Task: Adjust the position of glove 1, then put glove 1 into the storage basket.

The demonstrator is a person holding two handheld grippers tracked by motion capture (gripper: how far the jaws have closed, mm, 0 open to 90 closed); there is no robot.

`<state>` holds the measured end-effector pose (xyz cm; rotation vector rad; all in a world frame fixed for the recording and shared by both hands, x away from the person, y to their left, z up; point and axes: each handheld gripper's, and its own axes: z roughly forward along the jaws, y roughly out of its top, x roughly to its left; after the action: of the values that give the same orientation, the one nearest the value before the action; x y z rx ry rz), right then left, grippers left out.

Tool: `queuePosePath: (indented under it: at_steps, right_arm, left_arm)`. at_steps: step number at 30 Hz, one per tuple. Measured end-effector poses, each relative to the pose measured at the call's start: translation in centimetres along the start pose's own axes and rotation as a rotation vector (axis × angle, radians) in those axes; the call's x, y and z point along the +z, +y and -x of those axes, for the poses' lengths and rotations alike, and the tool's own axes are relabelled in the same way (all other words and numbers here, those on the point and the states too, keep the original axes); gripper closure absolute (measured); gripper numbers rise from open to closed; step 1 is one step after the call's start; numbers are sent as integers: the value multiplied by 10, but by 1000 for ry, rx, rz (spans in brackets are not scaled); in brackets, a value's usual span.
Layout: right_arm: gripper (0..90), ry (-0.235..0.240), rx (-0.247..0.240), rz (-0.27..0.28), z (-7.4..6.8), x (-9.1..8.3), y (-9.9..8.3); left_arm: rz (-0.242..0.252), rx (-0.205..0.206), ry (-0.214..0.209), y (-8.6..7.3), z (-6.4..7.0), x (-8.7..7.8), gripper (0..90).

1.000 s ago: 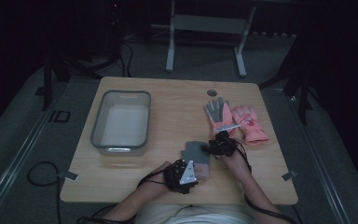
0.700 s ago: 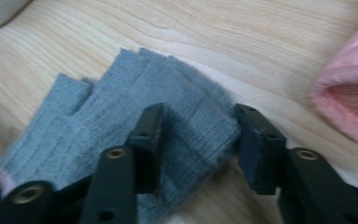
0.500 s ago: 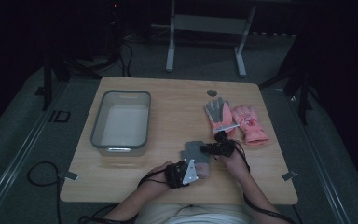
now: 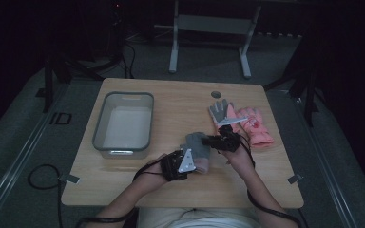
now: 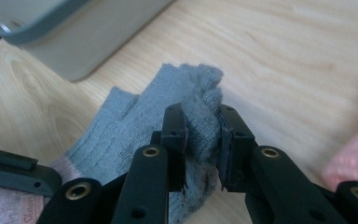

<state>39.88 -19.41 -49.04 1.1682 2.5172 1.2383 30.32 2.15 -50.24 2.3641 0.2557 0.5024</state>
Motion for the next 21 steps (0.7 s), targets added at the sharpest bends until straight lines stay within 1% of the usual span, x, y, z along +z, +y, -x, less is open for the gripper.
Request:
queuePosePath:
  at_steps: [5, 8, 9, 14, 17, 21]
  right_arm:
    - [752, 3, -20, 23, -8, 0, 16]
    - [752, 11, -27, 30, -13, 0, 25]
    - [753, 13, -35, 36, -17, 1, 29]
    - [753, 13, -52, 41, -25, 1, 39]
    - [753, 12, -65, 48, -31, 3, 49]
    - [753, 14, -81, 53, -38, 7, 63]
  left_arm:
    - [-4, 2, 1, 2, -14, -18, 706]
    - [-1, -7, -1, 1, -20, -28, 707]
    - [3, -13, -3, 1, -21, -30, 707]
    - [-9, -3, 16, 0, -26, -40, 707]
    - [-18, 2, 25, 1, -32, -48, 707]
    - [-27, 17, 47, -1, -40, -59, 706]
